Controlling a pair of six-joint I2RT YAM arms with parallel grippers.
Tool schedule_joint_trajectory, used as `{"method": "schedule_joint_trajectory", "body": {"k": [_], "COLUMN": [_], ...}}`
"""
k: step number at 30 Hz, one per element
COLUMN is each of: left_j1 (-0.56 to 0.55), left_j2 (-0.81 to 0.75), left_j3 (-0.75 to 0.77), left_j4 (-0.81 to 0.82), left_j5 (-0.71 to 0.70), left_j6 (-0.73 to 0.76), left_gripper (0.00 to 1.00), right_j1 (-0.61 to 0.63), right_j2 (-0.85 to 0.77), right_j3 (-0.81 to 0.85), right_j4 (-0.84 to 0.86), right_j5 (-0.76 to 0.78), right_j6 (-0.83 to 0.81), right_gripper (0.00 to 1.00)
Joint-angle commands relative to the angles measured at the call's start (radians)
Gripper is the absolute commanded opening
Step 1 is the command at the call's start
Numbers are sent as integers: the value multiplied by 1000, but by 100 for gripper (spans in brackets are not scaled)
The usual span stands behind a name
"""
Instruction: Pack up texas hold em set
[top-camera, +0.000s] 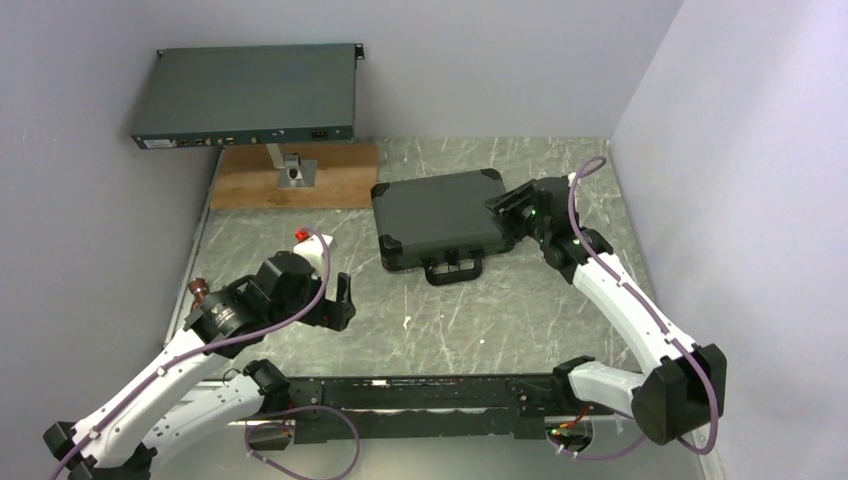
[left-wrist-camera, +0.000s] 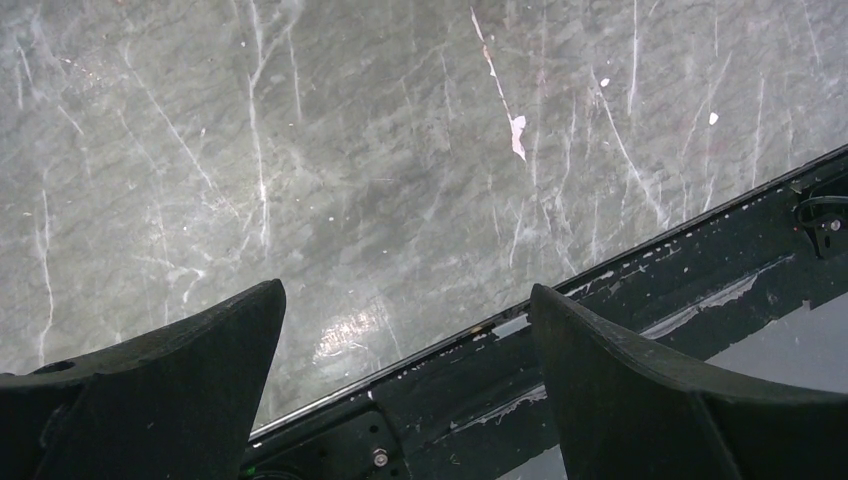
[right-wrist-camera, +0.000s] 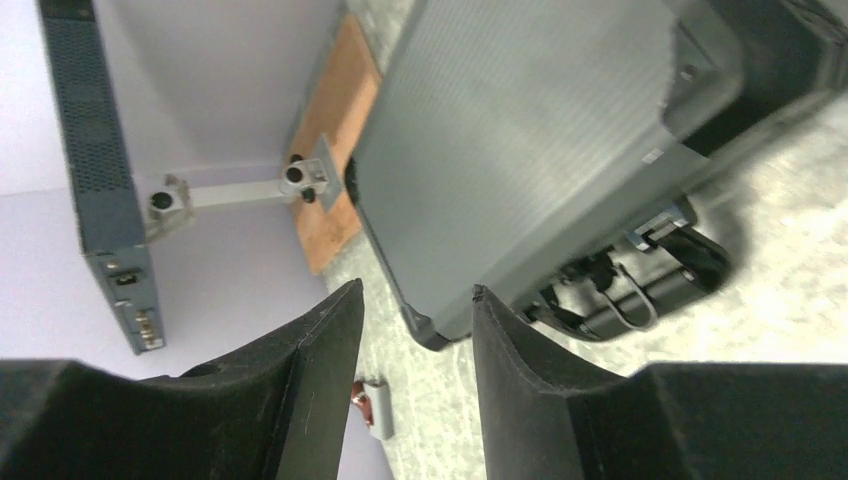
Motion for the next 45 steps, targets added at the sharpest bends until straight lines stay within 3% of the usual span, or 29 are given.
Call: {"method": "schedule_joint_trajectory", "body": {"k": [1, 13, 22, 28, 35, 45], "left_j1": [3, 2, 28, 85, 120, 152], "left_j2": [1, 185, 530, 675, 769, 844], "left_j3": [-5, 147, 409, 479, 514, 521], "left_j4": [53, 148, 147, 203, 213, 237], "left_j5": [28, 35, 73, 162, 186, 206], "left_j6": [24, 93, 164, 157, 168, 181], "left_gripper": [100, 100, 100, 99, 98, 97], "right_j1": [6, 6, 7, 21, 103, 219], "right_j2": [-66, 52, -8, -96, -127, 12], "right_j3": [-34, 178, -40, -347, -623, -685], "right_j4": [-64, -271, -94, 226, 563, 758], "right_j5": [50, 83, -146, -238, -103, 39], "right_j6": [-21, -326, -505, -353, -32, 134], "right_gripper": [47, 54, 53, 52, 46, 40]}}
